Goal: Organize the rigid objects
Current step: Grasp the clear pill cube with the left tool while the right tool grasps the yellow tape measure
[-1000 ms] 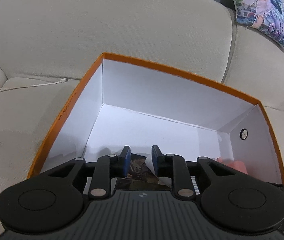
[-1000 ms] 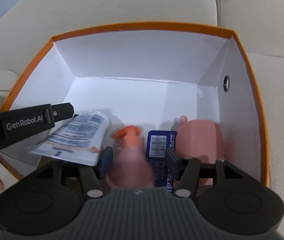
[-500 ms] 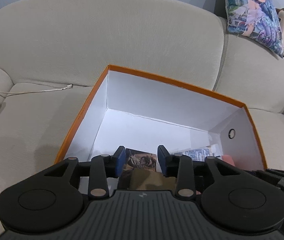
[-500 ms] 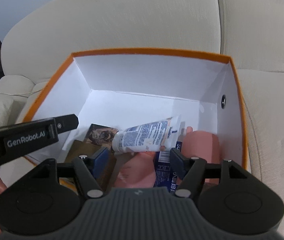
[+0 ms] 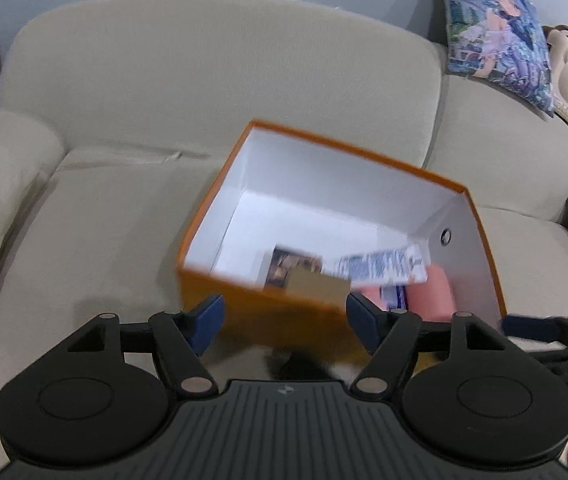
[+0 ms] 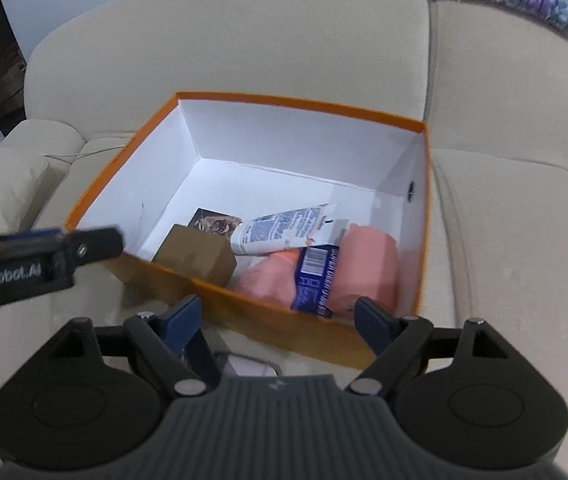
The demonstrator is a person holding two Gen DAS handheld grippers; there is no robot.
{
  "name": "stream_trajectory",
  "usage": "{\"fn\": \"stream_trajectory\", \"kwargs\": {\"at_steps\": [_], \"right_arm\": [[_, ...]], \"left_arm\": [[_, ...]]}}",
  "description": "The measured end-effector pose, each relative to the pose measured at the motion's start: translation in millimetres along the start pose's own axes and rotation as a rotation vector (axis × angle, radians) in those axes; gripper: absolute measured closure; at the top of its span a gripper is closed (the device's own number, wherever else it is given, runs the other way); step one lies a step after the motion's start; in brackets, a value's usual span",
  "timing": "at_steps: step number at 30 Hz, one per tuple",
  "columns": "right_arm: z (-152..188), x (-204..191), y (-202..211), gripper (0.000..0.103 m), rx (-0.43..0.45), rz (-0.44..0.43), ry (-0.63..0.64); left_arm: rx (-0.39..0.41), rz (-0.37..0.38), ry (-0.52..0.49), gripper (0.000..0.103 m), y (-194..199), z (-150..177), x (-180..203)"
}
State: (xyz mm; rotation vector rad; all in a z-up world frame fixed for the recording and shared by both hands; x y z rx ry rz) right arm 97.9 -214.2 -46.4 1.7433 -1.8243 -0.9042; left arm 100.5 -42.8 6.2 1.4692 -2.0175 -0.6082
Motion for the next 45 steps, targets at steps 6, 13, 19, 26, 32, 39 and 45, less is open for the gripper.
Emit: {"fn": "stream_trajectory", "kwargs": {"at_steps": [6, 13, 19, 26, 32, 39, 45], "right_arm": [[31, 9, 41, 0.011, 0.021, 0.049, -0.022], [45, 24, 65, 0.007, 0.036, 0.061, -0.075], [54, 35, 68, 0.006, 0.028, 0.064, -0.089], [61, 43, 60, 0.006, 0.002, 0.081, -0.08], [70, 30, 53, 0.005, -0.042, 0.026, -0.059], [94, -10, 33, 0.005, -0.152, -0.058, 0.012], [124, -40, 5, 0.005, -0.267, -0.115, -0.035]], "left_arm": [[-0.093, 0.005, 0.036, 0.017, 13, 36, -7], [-0.218, 0.048, 0.009, 0.016, -12, 78, 8], [-0.287, 0.033, -0.043, 0.012, -36, 102, 21], [-0.295, -0.03, -0.109, 0.014, -54, 114, 20], [-0.287, -0.056, -0.079, 0.015, -57, 111, 5], [-0.293, -0.095, -0.072, 0.015, -49, 110, -23], [-0.305, -0.192, -0.091, 0.022, -47, 108, -54]]}}
Point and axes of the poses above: each gripper's, at about its wrist camera, not at the fingertips, and y roughly against the way its jaws point, x to its right, z to its underside, the point moved 6 cm from there along -y, roughly the way its jaws point, and after that the axes turned 9 degrees about x, right-handed, at the moved point
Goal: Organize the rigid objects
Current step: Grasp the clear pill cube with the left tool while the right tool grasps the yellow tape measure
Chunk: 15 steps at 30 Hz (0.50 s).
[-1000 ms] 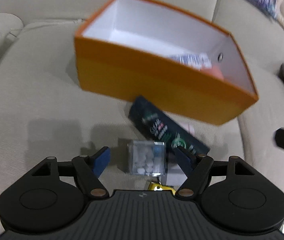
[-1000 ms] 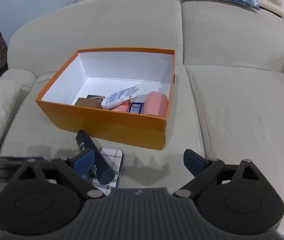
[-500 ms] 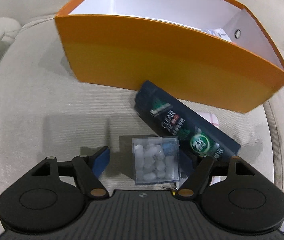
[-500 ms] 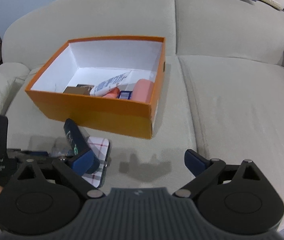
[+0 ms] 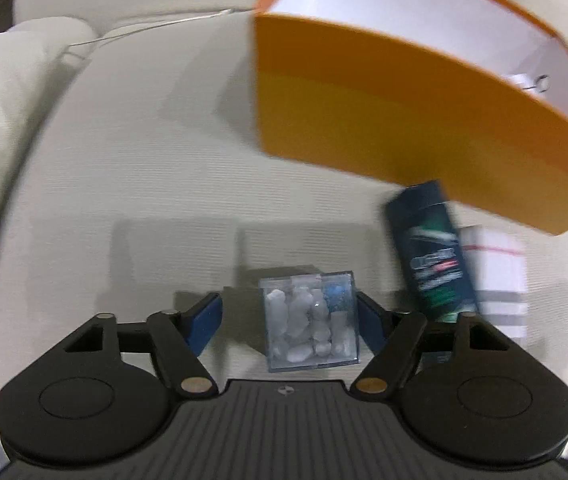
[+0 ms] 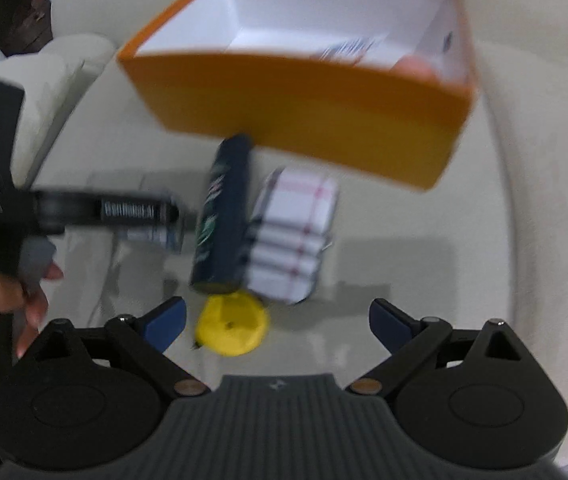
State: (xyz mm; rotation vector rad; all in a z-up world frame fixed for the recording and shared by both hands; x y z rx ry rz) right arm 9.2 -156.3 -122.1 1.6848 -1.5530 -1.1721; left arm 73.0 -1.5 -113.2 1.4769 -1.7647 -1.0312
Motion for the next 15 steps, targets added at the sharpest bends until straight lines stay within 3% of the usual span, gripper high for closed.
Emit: {"fn": "stream_trajectory", "kwargs": {"at_steps": [5, 9, 15], "right_arm": [[14, -16, -31, 0.006, -0.052, 0.004, -0.056], [21, -23, -44, 0.007, -0.048, 0.054, -0.064], [24, -28, -58, 0.023, -0.044, 0.109, -0.061]], "left_arm": [[-0.031, -0.006, 0.05, 0.023, -6, 5, -25], [-0.023, -0.001, 0.032, 0.021, -7, 6, -33], [-0.014, 0.008, 0.005, 0.016, -11, 7, -34]]}}
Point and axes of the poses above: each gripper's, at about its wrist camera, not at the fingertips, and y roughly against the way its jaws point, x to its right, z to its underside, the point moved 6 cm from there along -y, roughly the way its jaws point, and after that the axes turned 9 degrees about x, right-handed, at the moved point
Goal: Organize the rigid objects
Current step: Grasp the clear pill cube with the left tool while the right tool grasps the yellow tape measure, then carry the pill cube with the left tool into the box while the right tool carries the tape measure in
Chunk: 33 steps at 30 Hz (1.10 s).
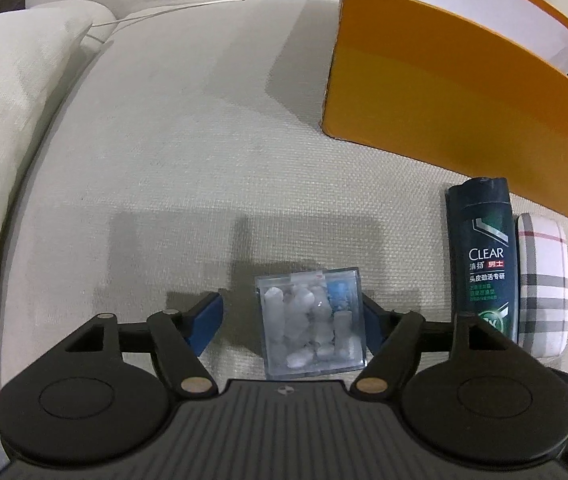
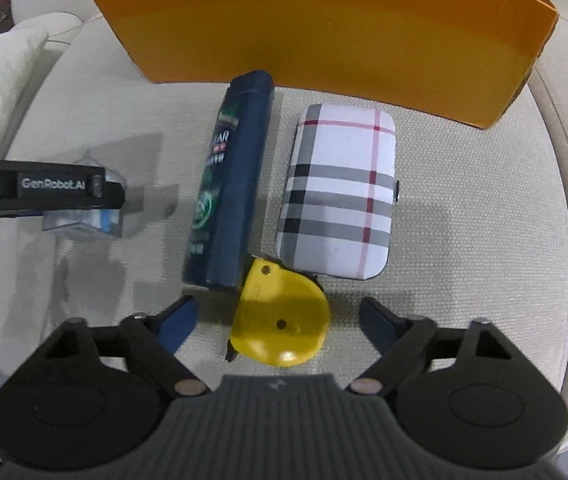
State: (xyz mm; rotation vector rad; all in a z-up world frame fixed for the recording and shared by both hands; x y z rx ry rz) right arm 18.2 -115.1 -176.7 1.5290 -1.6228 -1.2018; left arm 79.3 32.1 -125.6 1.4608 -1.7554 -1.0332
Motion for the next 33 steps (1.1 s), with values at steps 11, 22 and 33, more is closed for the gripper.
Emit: {"fn": "stream_trajectory", "kwargs": {"at_steps": [11, 22, 33], "right_arm": [[4, -15, -2, 0.028, 0.043, 0.062, 0.028], [2, -9, 2, 0.048, 0.043, 0.036, 0.04], [2, 14, 25, 0.048, 0.038, -0.061, -0.047]], "left_arm": [[-0.045, 0.037, 0.044, 0.014, -10, 3, -11], [-0.048, 0.065, 0.036, 0.051, -3, 1, -6], [-0.051, 0.105, 0.05, 0.051, 10, -4, -13]]}}
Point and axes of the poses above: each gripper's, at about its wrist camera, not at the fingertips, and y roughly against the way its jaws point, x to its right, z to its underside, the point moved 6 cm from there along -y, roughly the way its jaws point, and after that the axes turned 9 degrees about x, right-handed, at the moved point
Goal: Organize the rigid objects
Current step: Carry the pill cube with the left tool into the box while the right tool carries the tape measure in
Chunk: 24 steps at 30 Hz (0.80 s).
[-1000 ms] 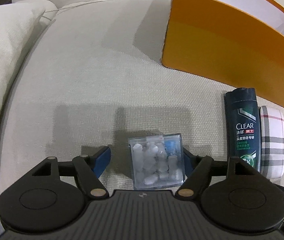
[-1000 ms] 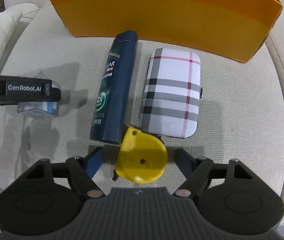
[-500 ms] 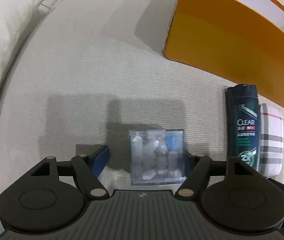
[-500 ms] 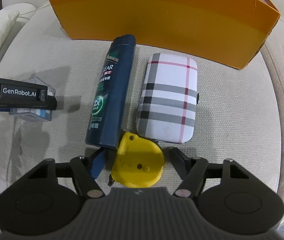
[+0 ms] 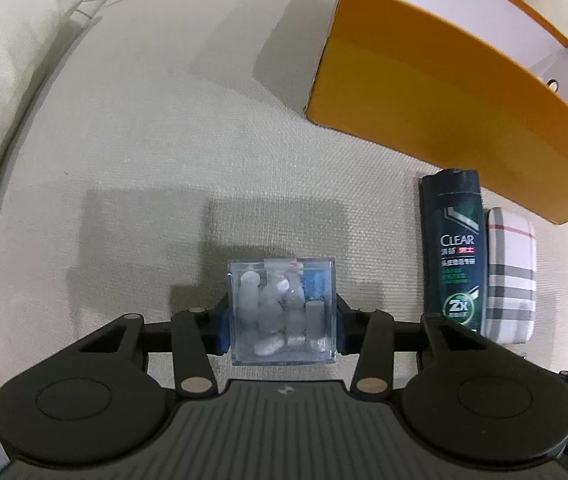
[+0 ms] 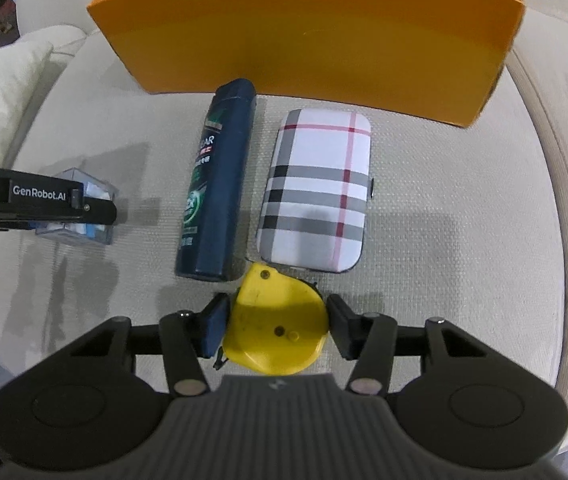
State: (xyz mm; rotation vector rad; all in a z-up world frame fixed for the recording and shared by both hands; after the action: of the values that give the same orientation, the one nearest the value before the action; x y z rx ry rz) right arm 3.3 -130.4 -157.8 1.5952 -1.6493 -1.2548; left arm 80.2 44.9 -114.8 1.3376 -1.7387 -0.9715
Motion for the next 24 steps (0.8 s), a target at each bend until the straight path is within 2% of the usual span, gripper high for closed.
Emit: {"fn": "stream_trajectory", "kwargs": {"at_steps": [7, 13, 18, 24], "right_arm": [[-2, 6, 14, 0.048, 0.027, -0.013, -0.006], [-11, 8, 42, 0.048, 0.095, -0.095, -0.084], [-39, 5, 81, 0.048, 0.234, -0.129, -0.091], [-104, 18, 131, 0.048, 0.425, -0.156, -0.158]], "left_arm": [[0.036, 0.033, 0.014, 0.051, 20, -5, -4], [0.095, 0.081, 0.017, 0.051, 47, -16, 11], [0.195, 0.109, 0.009, 0.051, 80, -34, 25], [0.362, 0.154, 0.022, 0.051, 125, -82, 54]]}}
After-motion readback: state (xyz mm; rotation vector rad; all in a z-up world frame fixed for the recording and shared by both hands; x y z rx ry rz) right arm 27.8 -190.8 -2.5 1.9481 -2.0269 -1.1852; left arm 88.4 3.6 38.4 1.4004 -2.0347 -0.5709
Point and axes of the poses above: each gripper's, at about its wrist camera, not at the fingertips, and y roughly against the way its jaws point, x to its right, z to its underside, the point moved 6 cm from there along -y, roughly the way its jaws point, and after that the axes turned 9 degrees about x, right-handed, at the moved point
